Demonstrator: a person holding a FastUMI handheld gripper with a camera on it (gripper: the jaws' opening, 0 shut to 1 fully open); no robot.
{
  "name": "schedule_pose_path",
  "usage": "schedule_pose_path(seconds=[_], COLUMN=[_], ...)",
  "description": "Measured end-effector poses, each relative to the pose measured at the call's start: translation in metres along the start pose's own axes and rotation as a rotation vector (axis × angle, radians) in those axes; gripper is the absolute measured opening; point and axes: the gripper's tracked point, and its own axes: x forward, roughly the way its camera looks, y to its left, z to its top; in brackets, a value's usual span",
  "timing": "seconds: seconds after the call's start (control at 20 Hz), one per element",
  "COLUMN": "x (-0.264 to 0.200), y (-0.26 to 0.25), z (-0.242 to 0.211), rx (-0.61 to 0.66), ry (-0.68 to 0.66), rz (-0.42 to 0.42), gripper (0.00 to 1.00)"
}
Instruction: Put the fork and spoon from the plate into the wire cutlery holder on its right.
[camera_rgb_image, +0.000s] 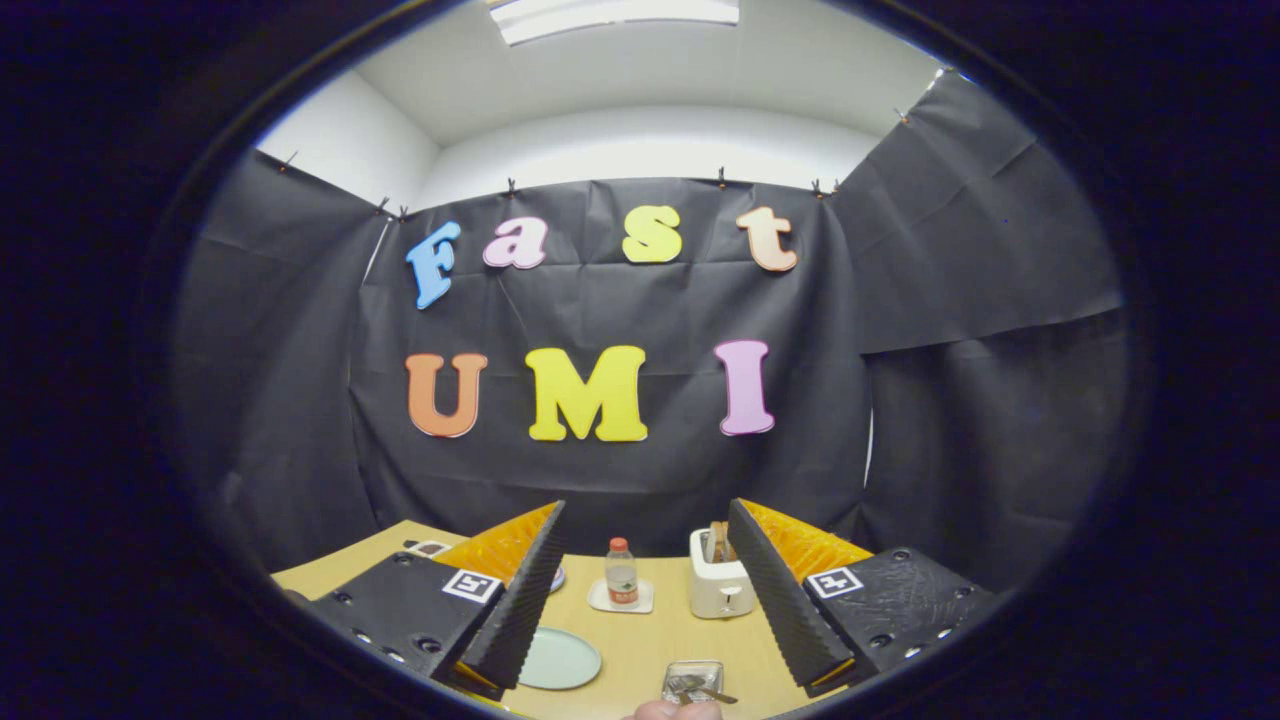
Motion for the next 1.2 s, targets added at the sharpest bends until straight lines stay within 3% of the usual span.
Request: schedule_pose_path(seconds=[1.2], x=[-0.011], y=[0.013], z=[0.008], rx=[0.007], ry=[-0.008], rz=[-0.024], gripper=[0.95])
